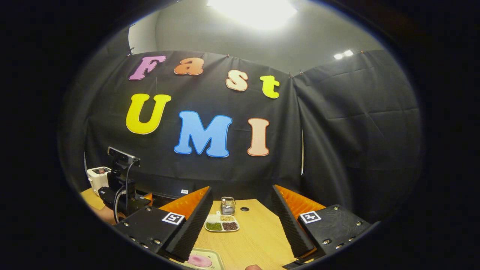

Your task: Open the electric oven with the left hand, put the food in, and close the electric oven.

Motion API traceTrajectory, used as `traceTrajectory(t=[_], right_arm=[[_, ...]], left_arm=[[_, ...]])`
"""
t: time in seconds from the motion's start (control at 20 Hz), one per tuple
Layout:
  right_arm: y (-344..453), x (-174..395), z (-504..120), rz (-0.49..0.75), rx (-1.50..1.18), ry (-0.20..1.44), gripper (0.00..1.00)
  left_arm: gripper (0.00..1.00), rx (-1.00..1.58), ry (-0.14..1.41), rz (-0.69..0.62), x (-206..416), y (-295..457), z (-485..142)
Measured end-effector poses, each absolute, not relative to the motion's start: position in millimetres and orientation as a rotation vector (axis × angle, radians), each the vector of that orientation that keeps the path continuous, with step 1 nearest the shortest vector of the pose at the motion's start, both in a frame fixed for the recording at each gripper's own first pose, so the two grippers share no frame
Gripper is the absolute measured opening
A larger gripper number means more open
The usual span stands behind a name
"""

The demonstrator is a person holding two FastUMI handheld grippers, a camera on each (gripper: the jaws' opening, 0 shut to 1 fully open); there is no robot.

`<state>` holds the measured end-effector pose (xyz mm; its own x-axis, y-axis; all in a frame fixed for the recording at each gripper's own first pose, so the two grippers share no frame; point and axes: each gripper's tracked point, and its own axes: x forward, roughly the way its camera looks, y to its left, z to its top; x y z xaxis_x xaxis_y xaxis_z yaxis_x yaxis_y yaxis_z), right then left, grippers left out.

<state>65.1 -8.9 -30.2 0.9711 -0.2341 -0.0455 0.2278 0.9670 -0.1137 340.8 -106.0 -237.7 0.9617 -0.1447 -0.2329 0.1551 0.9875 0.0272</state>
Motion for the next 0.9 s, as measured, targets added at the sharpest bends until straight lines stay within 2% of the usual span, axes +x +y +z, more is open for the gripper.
traceTrajectory(t=[0.05, 0.15, 0.25, 0.3, 0.9], right_arm=[[-8.0, 65.0, -29.5, -0.234, -0.109, 0.057, 0.96], [-7.5, 62.6, -28.8, -0.223, -0.1, 0.053, 0.96], [-10.2, 60.9, -28.4, -0.218, -0.099, 0.049, 0.96], [-9.1, 60.9, -29.5, -0.213, -0.098, 0.05, 0.96], [-30.4, 36.0, -37.1, -0.188, -0.085, 0.063, 0.96]], left_arm=[[1.0, 0.043, 0.239, -0.148, 341.3, -107.1, -240.5], [1.0, 0.038, 0.241, -0.146, 337.2, -106.1, -240.2], [0.96, 0.04, 0.242, -0.148, 329.2, -105.5, -240.5], [1.0, 0.042, 0.244, -0.148, 322.7, -105.4, -241.2], [0.99, 0.054, 0.31, -0.124, 262.7, -103.6, -262.7]])
